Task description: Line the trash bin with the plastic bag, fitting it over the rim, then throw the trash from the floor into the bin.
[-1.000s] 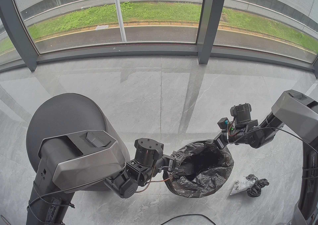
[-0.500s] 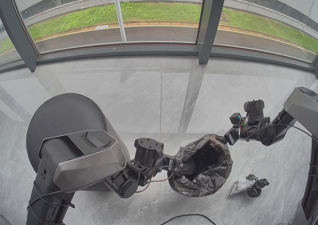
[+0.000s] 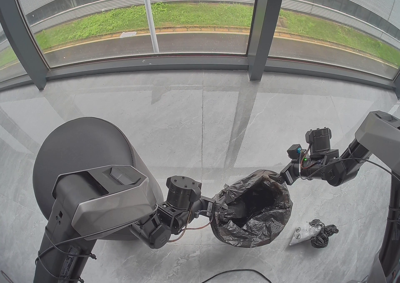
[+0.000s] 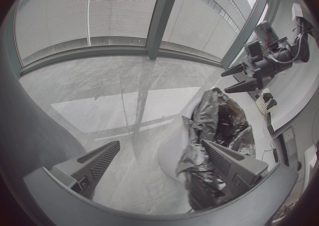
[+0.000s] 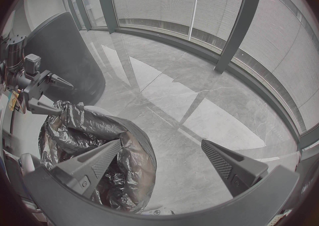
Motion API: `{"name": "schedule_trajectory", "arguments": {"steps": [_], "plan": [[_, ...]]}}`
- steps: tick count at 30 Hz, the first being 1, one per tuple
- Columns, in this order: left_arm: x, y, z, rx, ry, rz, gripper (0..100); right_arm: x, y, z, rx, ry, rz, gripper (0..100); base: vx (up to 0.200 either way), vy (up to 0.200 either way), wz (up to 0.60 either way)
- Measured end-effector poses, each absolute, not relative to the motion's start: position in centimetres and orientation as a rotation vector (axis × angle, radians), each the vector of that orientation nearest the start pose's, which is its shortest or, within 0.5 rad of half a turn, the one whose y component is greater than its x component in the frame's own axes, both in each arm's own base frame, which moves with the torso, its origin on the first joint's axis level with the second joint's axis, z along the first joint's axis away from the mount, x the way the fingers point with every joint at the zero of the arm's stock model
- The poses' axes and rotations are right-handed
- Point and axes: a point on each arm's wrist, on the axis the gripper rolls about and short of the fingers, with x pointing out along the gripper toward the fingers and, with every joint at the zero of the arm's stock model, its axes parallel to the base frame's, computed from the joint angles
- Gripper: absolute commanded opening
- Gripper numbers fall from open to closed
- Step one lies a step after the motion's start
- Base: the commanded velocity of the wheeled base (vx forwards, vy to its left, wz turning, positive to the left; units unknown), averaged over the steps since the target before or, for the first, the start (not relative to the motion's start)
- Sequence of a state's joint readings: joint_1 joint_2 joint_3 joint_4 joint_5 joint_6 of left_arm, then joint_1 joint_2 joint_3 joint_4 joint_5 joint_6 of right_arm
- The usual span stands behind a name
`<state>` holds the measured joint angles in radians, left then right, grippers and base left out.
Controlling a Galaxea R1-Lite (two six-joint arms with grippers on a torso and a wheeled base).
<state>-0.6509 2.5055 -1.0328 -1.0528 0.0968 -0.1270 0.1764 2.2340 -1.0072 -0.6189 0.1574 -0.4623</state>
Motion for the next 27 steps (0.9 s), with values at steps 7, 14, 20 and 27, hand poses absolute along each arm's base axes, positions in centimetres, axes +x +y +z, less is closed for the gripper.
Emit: {"name": "schedule_trajectory", "arguments": {"steps": [7,14,20,27], "plan": [[37.1,-24.1,-3.0,0.019,0.38,-0.459,100,38.5,7.1,4.1,-0.447,0.532,0.457,100,0.0,0.0,0.0],[39.3,-23.1,-3.6,0.001,0.351,-0.42,100,38.2,6.9,4.2,-0.446,0.528,0.451,100,0.0,0.0,0.0],[39.2,-24.6,-4.3,-0.015,0.326,-0.453,100,37.8,6.8,3.8,-0.446,0.547,0.457,100,0.0,0.0,0.0],[38.7,-25.2,-3.8,-0.026,0.315,-0.465,100,37.5,6.7,4.1,-0.444,0.543,0.452,100,0.0,0.0,0.0]]}}
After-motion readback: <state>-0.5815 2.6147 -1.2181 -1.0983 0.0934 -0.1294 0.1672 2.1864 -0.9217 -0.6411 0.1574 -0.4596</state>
